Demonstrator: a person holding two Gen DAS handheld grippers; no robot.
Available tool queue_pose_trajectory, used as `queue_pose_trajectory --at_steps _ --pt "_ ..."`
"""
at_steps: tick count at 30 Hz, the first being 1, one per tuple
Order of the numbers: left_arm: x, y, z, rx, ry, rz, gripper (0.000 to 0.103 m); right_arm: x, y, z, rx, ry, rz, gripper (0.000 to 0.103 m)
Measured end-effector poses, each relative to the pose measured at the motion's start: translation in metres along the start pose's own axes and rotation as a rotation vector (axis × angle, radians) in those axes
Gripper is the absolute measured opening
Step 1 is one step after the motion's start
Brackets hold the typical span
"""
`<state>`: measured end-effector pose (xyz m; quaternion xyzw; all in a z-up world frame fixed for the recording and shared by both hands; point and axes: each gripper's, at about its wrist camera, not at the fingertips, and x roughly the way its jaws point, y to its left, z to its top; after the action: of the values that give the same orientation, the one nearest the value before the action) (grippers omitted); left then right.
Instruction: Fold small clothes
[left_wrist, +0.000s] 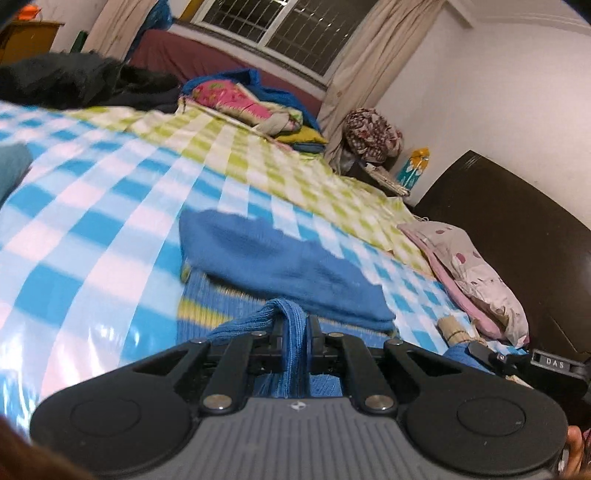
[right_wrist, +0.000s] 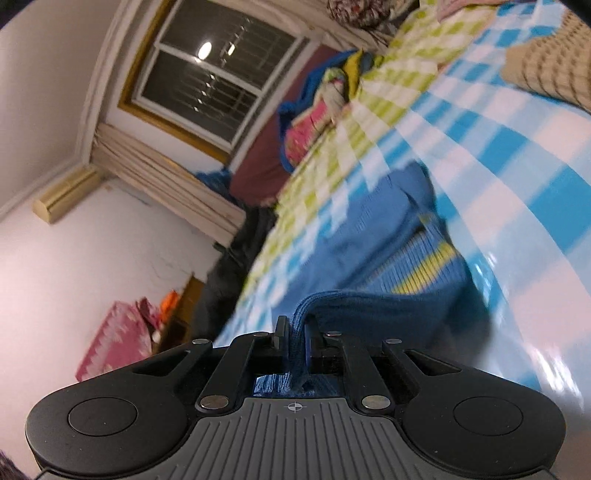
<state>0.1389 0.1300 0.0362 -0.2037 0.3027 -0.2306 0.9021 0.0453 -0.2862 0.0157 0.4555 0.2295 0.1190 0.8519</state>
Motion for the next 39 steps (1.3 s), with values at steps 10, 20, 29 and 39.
queue_pose_trajectory --at_steps 10,20,29,39 --pt "0.048 -0.002 0.056 0.032 -0.084 -0.007 0.014 0.043 -0.001 0.055 0.028 -0.094 0.028 0.008" --pt "0.136 0.036 0.089 -0.028 -0.072 0.13 0.014 0.127 -0.03 0.113 0.085 -0.134 -0.082 0.008" --pt "0.168 0.06 0.092 -0.069 -0.075 0.23 0.014 0.166 -0.064 0.121 0.116 -0.118 -0.227 0.008" --pt "0.175 0.055 0.103 0.005 -0.122 0.286 0.014 0.174 -0.064 0.13 0.106 -0.147 -0.24 0.008"
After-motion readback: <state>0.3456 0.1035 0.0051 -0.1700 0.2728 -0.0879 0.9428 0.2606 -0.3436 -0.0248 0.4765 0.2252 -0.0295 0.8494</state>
